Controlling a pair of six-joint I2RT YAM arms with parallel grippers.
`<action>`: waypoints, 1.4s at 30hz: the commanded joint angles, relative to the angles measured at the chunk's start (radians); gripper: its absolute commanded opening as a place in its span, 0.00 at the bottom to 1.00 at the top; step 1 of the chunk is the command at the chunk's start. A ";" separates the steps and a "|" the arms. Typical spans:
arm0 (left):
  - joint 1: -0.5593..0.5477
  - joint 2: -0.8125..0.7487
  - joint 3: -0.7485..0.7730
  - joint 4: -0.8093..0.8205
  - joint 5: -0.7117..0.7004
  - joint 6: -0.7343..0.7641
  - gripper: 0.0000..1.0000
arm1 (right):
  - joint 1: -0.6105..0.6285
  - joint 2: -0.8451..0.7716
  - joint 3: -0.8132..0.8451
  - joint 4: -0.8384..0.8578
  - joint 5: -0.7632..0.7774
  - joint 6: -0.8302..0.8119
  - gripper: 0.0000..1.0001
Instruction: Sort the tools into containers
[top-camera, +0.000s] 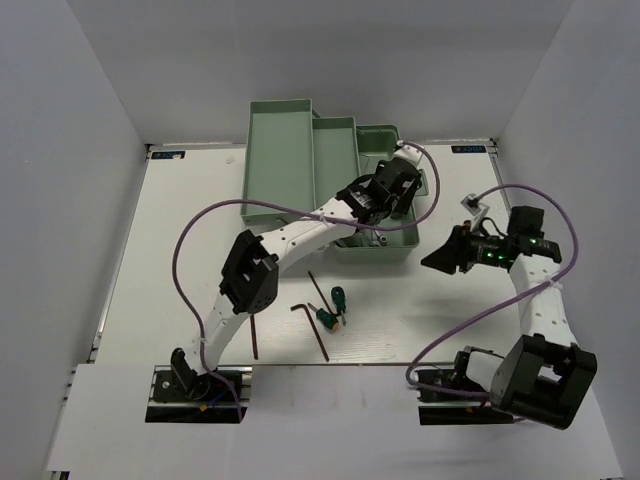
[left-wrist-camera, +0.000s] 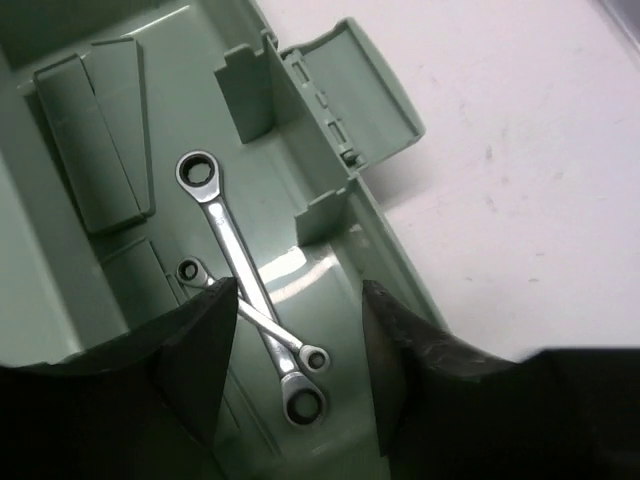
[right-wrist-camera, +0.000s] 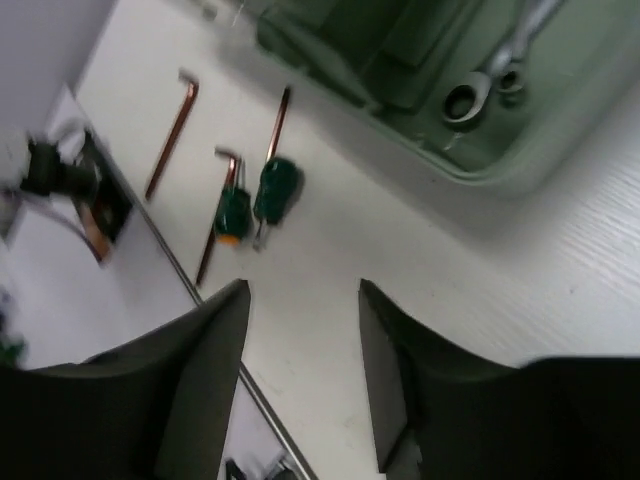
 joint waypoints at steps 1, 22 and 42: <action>-0.022 -0.288 -0.062 0.015 0.001 0.005 0.51 | 0.177 -0.020 0.038 -0.063 0.093 -0.097 0.41; -0.114 -1.381 -1.425 -0.277 -0.086 -0.609 0.60 | 1.070 0.282 0.037 0.457 0.859 0.395 0.68; -0.203 -1.286 -1.495 -0.002 0.015 -0.595 0.64 | 1.170 0.515 0.018 0.555 1.058 0.537 0.35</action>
